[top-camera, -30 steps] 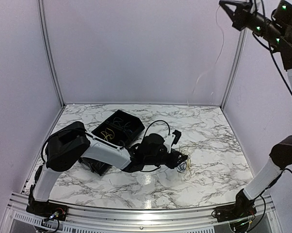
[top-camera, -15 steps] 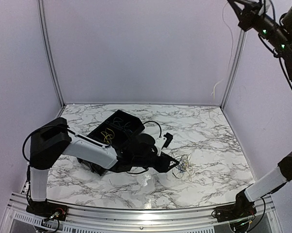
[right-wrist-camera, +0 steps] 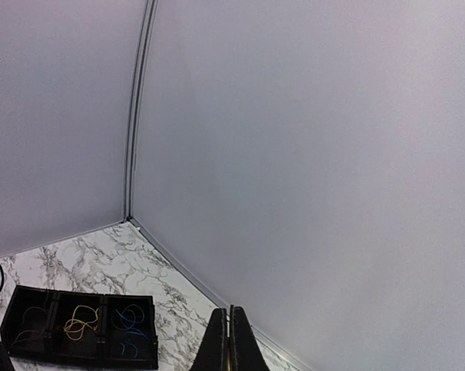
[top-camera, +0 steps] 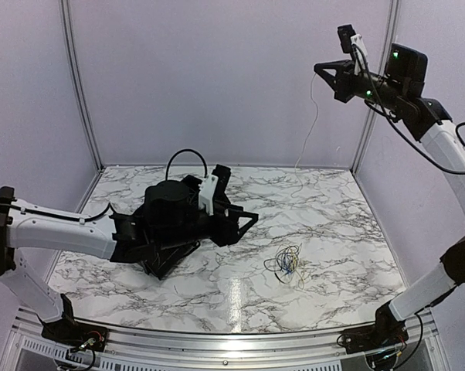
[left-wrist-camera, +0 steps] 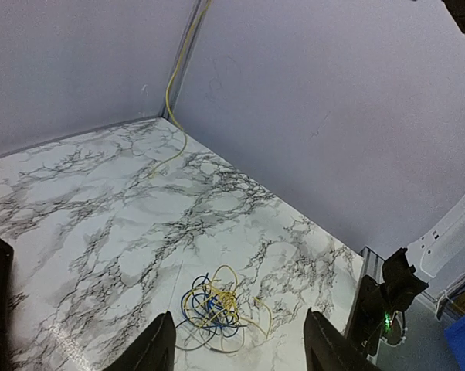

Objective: Untangle the cables

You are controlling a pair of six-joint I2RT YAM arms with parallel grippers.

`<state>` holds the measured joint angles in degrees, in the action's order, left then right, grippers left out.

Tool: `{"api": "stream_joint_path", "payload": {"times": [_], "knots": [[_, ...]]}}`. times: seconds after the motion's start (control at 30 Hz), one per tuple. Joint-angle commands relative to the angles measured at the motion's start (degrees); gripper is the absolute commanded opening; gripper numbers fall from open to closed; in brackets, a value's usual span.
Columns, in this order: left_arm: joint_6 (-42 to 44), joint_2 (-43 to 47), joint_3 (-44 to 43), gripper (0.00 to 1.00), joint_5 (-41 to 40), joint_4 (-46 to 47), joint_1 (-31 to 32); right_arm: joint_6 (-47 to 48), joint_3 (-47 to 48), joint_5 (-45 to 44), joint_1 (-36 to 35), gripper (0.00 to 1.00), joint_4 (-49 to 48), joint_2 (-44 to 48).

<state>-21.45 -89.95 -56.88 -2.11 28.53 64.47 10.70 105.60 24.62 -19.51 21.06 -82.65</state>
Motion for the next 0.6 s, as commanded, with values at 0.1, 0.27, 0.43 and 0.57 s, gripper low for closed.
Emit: {"api": "stream_joint_path", "payload": {"times": [0.1, 0.27, 0.43, 0.57], "knots": [[-2.42, 14.13, 7.29, 0.59, -10.55, -4.91, 0.04, -0.99, 2.17, 0.81, -3.85, 0.00, -5.29, -7.15], [-4.69, 23.18, 12.76, 0.59, -19.04, -6.70, 0.04, -0.55, 6.86, -0.43, -8.02, 0.00, -6.97, -14.94], [-8.01, 29.80, 13.86, 0.59, -26.21, -15.23, 0.08, -1.19, 15.35, -0.82, -11.47, 0.00, -7.97, -23.25], [-10.56, 32.71, 11.42, 0.59, -31.07, -27.83, 0.07, -1.87, 21.38, -1.35, -14.04, 0.00, -8.93, -29.06]]}}
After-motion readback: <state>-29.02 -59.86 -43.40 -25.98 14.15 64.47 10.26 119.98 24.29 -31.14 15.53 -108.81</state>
